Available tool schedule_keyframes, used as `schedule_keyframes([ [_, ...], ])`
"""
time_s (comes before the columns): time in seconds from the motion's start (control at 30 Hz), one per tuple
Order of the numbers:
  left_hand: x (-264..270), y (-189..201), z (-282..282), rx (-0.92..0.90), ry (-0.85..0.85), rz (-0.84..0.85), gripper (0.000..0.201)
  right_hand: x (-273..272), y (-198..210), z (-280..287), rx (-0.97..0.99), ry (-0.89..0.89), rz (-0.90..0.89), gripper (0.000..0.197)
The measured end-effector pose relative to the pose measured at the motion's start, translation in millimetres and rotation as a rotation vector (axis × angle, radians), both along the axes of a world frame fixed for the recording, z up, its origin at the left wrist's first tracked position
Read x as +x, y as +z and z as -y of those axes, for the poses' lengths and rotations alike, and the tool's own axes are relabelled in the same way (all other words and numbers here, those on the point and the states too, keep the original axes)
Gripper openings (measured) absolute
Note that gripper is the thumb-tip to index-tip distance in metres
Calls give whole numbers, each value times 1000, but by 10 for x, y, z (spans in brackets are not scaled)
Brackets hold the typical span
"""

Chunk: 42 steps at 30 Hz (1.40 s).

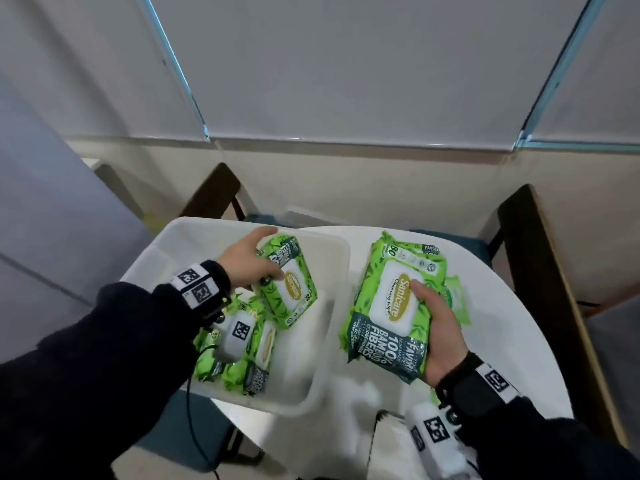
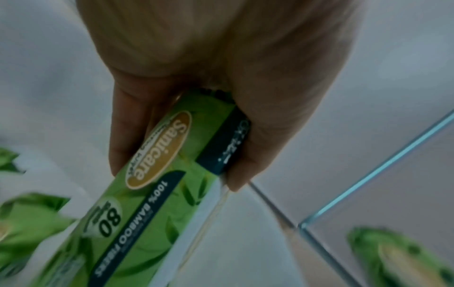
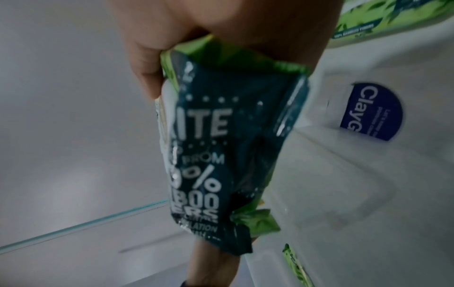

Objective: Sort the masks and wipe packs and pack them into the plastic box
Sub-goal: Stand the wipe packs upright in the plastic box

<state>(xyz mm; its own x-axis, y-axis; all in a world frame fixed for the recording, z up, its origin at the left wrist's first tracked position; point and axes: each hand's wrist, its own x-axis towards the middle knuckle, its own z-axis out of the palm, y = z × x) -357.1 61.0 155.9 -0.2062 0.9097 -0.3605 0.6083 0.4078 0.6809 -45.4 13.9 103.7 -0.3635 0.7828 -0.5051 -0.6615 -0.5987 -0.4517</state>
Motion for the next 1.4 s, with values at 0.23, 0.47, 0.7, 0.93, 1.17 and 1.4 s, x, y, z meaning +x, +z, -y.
schedule_keyframes([
  [0.23, 286, -774, -70, -199, -495, -504, 83, -396, 60, 83, 0, -56, 44, 39],
  [0.47, 179, -798, -165, -246, -684, -729, 82, -505, 50, 197, -24, -111, 77, 32],
  [0.7, 71, -805, -146, -74, -597, -602, 60, -560, 36, 170, 2, -149, 81, 45],
  [0.93, 181, -807, 112, -396, -951, -778, 81, -658, 83, 132, 26, -158, 54, 46],
  [1.17, 111, -545, 46, -549, -984, -676, 42, -783, 178, 56, 44, -152, 68, 46],
  [1.4, 55, 65, -251, -192, -419, 608, 54, -1002, 311, -75, 136, -89, 231, 43],
])
